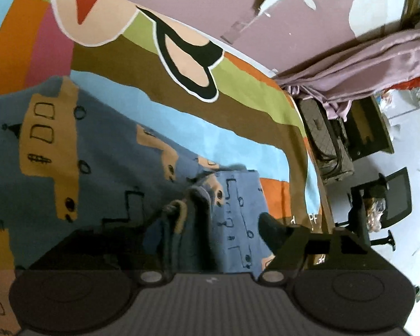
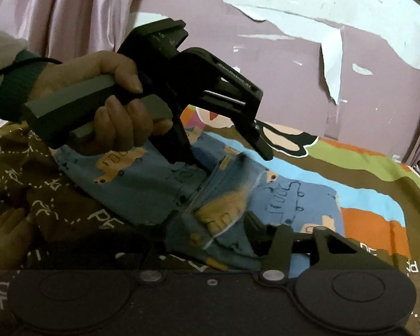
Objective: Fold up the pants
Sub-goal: 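Hold the pants edge with both grippers and fold it over the stack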
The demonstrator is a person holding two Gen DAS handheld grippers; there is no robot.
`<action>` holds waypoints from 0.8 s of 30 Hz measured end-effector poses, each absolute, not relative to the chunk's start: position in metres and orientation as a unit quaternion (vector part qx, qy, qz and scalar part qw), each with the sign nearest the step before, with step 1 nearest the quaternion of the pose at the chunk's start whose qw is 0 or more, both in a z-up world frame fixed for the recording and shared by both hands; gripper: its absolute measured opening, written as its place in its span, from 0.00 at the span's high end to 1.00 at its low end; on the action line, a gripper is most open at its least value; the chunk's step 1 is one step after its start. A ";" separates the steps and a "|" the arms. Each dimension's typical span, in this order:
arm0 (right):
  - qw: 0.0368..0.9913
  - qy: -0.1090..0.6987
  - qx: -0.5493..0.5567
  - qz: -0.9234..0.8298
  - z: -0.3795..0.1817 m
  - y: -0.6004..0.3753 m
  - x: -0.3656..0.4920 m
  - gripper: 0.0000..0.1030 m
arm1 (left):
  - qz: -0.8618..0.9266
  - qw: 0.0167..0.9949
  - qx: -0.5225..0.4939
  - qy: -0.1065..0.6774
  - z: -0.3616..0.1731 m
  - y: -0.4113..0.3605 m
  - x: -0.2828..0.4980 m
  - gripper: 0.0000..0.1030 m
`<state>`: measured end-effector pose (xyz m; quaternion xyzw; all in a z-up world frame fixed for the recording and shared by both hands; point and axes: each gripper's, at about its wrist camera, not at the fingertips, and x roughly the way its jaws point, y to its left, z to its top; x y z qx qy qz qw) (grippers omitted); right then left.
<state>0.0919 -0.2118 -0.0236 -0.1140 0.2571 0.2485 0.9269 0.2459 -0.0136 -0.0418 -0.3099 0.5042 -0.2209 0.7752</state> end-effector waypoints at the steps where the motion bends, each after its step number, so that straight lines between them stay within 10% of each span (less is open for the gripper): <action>1: 0.926 0.259 -0.115 0.250 -0.025 -0.212 0.092 0.41 | -0.221 0.776 -0.304 0.506 -0.040 -0.016 0.246 0.20; 7: 0.920 0.256 -0.130 0.268 -0.030 -0.200 0.093 0.41 | -0.198 0.779 -0.273 0.529 -0.037 -0.024 0.254 0.23; 17: 0.912 0.281 -0.142 0.262 -0.036 -0.189 0.102 0.46 | -0.160 0.789 -0.252 0.537 -0.043 -0.020 0.252 0.68; 24: 0.909 0.282 -0.150 0.266 -0.038 -0.190 0.107 0.52 | -0.146 0.782 -0.276 0.540 -0.046 -0.015 0.252 0.78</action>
